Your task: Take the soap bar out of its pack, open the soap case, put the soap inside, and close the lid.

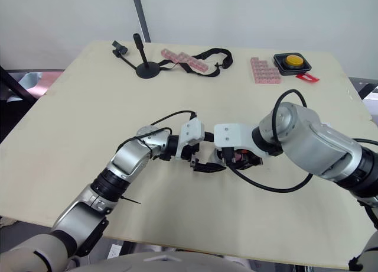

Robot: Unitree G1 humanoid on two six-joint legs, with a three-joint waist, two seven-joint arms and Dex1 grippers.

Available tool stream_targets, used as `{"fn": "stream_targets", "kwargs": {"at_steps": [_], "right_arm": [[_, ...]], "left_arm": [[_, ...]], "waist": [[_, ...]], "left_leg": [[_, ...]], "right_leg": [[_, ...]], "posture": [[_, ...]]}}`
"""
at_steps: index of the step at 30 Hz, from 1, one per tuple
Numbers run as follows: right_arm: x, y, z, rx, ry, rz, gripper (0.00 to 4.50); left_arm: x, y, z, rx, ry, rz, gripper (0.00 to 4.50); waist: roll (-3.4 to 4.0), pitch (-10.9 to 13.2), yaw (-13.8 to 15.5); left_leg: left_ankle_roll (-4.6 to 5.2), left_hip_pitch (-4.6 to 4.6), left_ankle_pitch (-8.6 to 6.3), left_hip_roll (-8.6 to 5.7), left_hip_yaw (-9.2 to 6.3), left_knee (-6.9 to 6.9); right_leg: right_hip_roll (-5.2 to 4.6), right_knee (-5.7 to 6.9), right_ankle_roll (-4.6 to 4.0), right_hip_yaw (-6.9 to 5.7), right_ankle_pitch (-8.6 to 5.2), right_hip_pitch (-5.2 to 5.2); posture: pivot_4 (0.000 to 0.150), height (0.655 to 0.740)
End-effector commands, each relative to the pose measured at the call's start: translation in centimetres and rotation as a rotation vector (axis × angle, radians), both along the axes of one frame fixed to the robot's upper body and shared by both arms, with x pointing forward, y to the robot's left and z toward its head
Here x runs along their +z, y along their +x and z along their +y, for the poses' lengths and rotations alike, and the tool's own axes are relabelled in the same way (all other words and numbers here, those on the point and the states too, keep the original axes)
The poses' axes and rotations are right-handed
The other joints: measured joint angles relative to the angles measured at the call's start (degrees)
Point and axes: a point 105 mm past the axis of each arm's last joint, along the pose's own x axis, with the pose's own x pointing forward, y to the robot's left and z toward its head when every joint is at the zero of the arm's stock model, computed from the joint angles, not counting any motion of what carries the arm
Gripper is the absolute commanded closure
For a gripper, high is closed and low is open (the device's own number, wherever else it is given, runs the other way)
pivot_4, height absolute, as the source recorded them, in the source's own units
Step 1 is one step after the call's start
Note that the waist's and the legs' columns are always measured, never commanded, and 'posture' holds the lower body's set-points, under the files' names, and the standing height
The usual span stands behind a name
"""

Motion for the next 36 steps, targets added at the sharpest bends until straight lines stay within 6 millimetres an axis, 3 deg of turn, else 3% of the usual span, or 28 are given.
{"fn": "stream_targets", "kwargs": {"at_steps": [1,7,9,26,28,32,36], "right_arm": [[1.0,0.3,0.1,0.004,0.015,-0.059,2.42],[1.0,0.4,0.2,0.004,0.017,-0.062,2.42],[1.0,0.4,0.2,0.005,0.019,-0.062,2.42],[1.1,0.3,0.5,-0.001,0.04,-0.052,2.42],[1.0,0.2,0.5,-0.004,0.046,-0.043,1.43],[1.0,0.0,0.5,-0.014,0.062,-0.029,0.09],[0.8,-0.4,0.3,-0.042,0.108,0.016,0.0]], "left_arm": [[0.8,-0.3,-0.4,-0.028,-0.015,-0.033,0.26],[0.7,-0.5,-0.7,-0.036,-0.012,-0.028,2.14],[0.6,-0.6,-0.8,-0.038,-0.009,-0.027,2.55],[0.2,-0.7,-0.7,-0.059,0.013,-0.044,2.56],[0.1,-0.8,-0.7,-0.062,0.014,-0.045,2.56],[0.0,-0.8,-0.3,-0.065,0.016,-0.048,2.56],[-0.1,-0.7,0.4,-0.067,0.018,-0.055,2.56]], "waist": [[0.0,0.0,0.0],[0.0,0.0,0.02],[0.0,0.0,0.01],[0.0,0.0,0.0],[0.0,0.0,-0.02],[0.0,0.0,0.05],[0.0,0.0,0.04]], "left_leg": [[0.0,0.0,0.0,0.0,0.0,0.0],[0.0,-0.01,0.0,0.0,0.0,0.02],[0.0,-0.01,0.0,0.0,0.0,0.02],[0.0,-0.01,0.0,0.0,0.01,0.09],[0.0,-0.01,0.0,0.0,0.01,0.09],[0.0,-0.02,0.0,0.01,0.03,0.09],[0.0,-0.01,0.0,0.01,0.03,0.11]], "right_leg": [[0.0,0.0,0.0,0.0,0.0,0.0],[0.0,0.02,0.0,0.0,0.0,-0.01],[0.0,0.03,0.0,0.02,0.0,-0.01],[0.0,0.12,0.0,0.04,0.0,-0.05],[0.0,0.12,-0.01,0.05,0.0,-0.05],[0.0,0.16,-0.01,0.07,0.0,-0.08],[0.0,0.17,0.0,0.08,0.0,-0.09]], "posture": [[0.15,0.7385],[0.15,0.7385],[0.15,0.7385],[0.15,0.7385],[0.15,0.7385],[0.15,0.7385],[0.15,0.7385]]}}
